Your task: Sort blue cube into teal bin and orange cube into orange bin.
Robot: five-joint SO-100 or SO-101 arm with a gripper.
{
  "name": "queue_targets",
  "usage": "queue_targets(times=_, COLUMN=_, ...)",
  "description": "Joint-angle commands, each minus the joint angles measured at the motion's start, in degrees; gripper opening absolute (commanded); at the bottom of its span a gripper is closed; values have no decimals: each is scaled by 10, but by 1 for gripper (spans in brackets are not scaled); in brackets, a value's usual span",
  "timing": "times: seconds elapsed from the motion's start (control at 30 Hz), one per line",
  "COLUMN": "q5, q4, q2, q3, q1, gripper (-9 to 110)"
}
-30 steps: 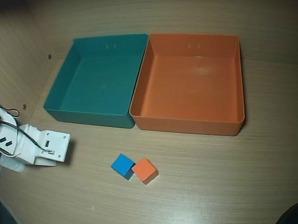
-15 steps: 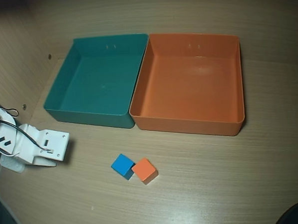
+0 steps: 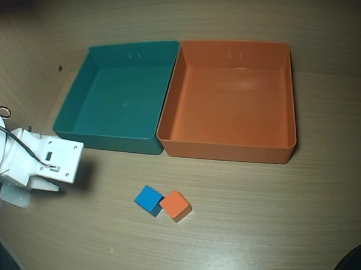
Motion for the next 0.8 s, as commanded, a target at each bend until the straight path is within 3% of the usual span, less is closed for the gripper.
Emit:
queue_targets(times=0.0, q5=0, q4=-5, q2=-102, q3=-132, q1=-2, gripper=34)
queue_targets(times=0.5, q5=14, q4=0, q2=-495, q3=-513, q1=35, gripper=35)
queue_targets(times=0.77, q5=135, q4=-4, q2=-636, q3=-613, q1=33, gripper=35)
